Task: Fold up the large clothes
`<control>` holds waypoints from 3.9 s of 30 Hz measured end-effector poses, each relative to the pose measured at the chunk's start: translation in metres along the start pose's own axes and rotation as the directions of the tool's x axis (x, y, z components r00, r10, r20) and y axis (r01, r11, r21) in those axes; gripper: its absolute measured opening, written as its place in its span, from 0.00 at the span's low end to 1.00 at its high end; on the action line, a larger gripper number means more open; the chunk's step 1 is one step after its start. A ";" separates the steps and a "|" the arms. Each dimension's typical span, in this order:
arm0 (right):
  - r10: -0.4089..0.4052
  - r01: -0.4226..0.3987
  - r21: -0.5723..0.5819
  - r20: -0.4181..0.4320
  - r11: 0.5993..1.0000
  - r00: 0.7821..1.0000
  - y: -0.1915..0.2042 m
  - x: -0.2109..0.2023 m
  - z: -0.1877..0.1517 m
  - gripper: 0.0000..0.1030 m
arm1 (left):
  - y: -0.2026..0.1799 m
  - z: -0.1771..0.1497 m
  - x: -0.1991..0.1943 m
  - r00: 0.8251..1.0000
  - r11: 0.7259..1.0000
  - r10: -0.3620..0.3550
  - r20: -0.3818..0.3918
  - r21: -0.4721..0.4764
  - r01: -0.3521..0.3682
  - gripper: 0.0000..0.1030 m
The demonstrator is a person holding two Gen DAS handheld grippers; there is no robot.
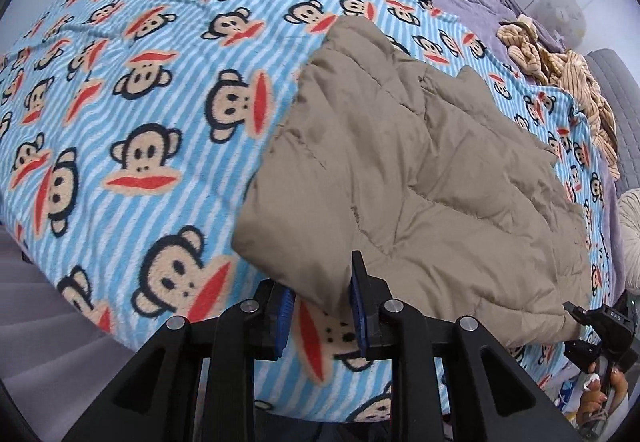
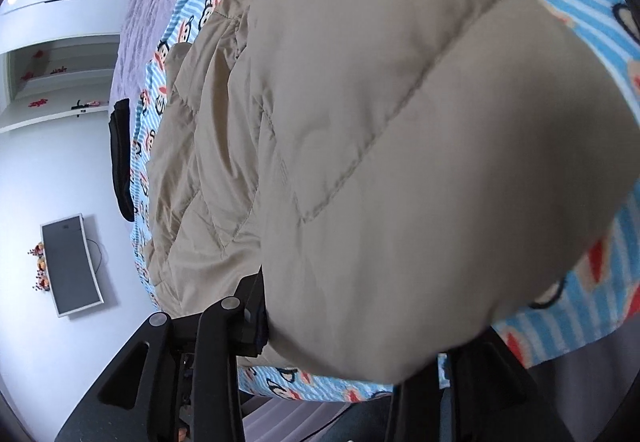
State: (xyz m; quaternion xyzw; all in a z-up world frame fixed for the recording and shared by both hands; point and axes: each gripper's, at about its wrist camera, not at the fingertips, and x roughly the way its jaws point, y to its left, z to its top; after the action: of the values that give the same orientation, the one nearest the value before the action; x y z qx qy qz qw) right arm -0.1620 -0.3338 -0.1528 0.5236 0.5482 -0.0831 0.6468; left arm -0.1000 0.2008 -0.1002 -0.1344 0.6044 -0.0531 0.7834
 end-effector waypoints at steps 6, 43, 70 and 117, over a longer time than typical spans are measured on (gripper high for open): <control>-0.169 0.173 -0.124 0.042 0.977 0.985 0.024 -0.016 -0.010 0.40 | 0.011 -0.003 0.016 0.991 0.991 0.134 -0.023 -0.021 -0.134 0.26; -0.181 0.141 -0.362 -0.079 0.921 0.980 0.033 -0.047 -0.032 0.68 | -0.081 -0.037 -0.059 0.963 0.949 0.262 0.068 0.161 -0.270 1.00; -0.224 0.207 -0.441 0.014 0.873 0.975 0.137 0.040 -0.095 0.84 | -0.039 0.047 0.000 0.981 0.916 0.191 -0.030 0.366 -0.167 1.00; -0.368 0.377 -0.459 0.114 0.804 0.923 0.175 0.070 -0.071 0.20 | -0.044 0.117 0.122 0.738 0.773 -0.469 -0.485 0.178 0.608 0.24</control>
State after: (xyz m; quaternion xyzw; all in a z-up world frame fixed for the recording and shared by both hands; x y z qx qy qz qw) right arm -0.0597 -0.1694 -0.0955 0.2315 0.6376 -0.0774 0.7307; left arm 0.0477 0.1461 -0.1748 -0.1605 0.6723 -0.4067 0.5974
